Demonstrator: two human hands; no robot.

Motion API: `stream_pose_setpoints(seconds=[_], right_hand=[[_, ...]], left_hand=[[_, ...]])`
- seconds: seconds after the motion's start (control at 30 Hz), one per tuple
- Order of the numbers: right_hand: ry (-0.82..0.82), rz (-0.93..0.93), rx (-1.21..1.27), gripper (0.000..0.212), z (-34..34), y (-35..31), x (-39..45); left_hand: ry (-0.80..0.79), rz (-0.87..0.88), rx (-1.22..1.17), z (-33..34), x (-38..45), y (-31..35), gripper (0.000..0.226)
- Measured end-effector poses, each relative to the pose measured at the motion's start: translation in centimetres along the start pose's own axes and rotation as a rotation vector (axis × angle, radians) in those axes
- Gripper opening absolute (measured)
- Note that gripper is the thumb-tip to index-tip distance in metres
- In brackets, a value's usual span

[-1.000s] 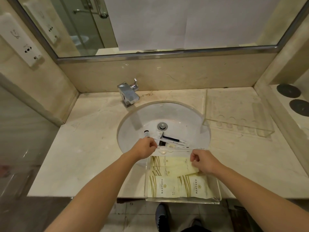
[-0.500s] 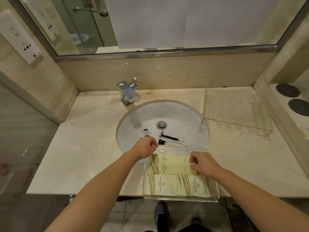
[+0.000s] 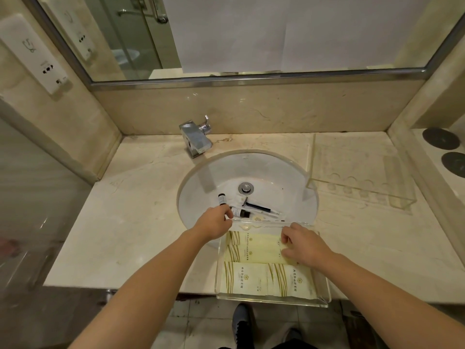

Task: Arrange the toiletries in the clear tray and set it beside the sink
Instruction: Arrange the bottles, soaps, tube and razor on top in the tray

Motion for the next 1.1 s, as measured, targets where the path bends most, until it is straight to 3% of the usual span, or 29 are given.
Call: stream_pose_setpoints(seconds=[0.23, 0.43, 0.87, 1.1], right_hand=[[0.274, -0.077, -0.002, 0.013, -2.4, -0.8, 0.5], [0.398, -0.009, 0.072, 0.010, -4.5, -0.7, 2.7], [0.026, 0.265, 0.162, 0.009, -2.8, 2.5, 10.2], [-0.063, 0.311, 0.126, 0.011, -1.1, 3.3, 13.4]], left_hand=[[0.073, -0.041, -0.014, -1.8, 1.2, -0.7, 0.018], [0.105, -0.103, -0.022, -3.6, 2.9, -1.6, 0.014], [0.045, -0.155, -0.033, -3.6, 8.4, -2.6, 0.017], [-0.001, -0.206, -0.032, -1.5, 11.3, -3.4, 0.011]])
Point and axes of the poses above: each hand's wrist, its own x-axis towards the middle knuckle, its own z-axis out of the palm, y = z × x, the point moved 5 cm from there along x, towards the middle knuckle, and after that the axes turned 1 degree about -y, right-handed, at the moved point
